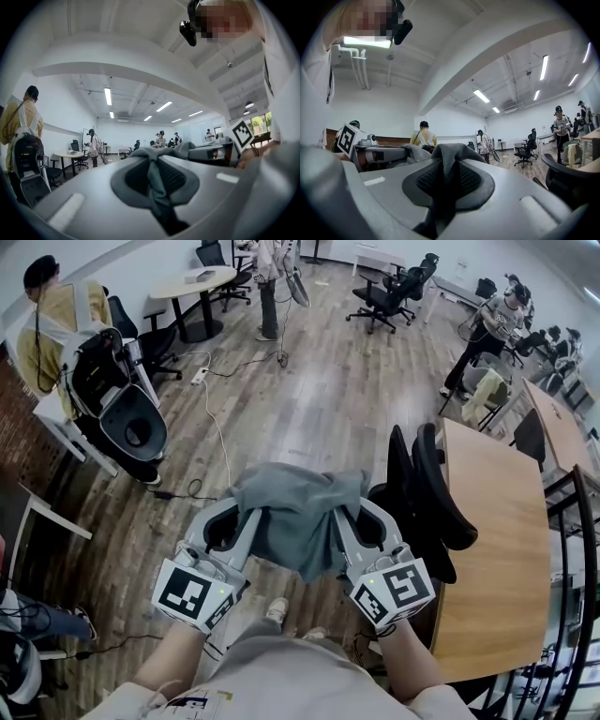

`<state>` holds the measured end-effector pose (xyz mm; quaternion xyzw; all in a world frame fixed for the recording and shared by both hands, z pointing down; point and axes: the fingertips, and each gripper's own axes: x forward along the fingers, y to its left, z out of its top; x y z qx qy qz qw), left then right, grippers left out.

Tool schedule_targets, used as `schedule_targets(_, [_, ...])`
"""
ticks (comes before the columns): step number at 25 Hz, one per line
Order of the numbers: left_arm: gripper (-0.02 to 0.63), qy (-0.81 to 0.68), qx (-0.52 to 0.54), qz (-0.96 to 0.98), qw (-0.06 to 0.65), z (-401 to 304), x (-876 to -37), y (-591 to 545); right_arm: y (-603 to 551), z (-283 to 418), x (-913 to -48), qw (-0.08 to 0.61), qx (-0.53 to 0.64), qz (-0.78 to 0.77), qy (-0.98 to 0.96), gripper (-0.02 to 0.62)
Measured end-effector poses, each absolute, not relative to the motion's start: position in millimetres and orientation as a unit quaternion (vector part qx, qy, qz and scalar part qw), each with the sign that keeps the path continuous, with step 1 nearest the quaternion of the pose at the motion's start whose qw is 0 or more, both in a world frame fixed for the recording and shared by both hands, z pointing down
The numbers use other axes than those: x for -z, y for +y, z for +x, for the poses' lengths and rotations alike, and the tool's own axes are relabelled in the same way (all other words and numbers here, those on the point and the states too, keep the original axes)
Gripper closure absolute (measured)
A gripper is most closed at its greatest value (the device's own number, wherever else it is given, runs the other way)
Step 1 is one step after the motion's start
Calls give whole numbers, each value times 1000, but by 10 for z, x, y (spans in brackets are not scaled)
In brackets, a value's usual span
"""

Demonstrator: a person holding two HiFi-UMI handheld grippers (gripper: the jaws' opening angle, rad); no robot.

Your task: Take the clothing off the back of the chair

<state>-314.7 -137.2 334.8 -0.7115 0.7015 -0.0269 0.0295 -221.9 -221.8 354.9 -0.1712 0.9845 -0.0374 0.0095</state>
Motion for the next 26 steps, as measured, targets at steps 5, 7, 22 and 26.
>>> schedule_targets(5, [584, 700, 30, -713, 25, -3104, -3334, -1404, -2231, -2181, -3533, 3, 29, -171, 985, 545])
schedule_targets(7, [584, 699, 29, -714, 25, -3089, -3315, -1433, -2266, -2171, -3517, 2, 29, -171, 985, 545])
schedule_targets(22, [584, 692, 24, -722, 16, -3162, -3346, -1457, -2293, -2223, -3565, -5, 32, -177, 984, 543])
schedule_targets(26, [584, 692, 25, -722, 17, -3156, -3356, -1391, -2235, -2224, -3574, -3, 31, -177, 984, 543])
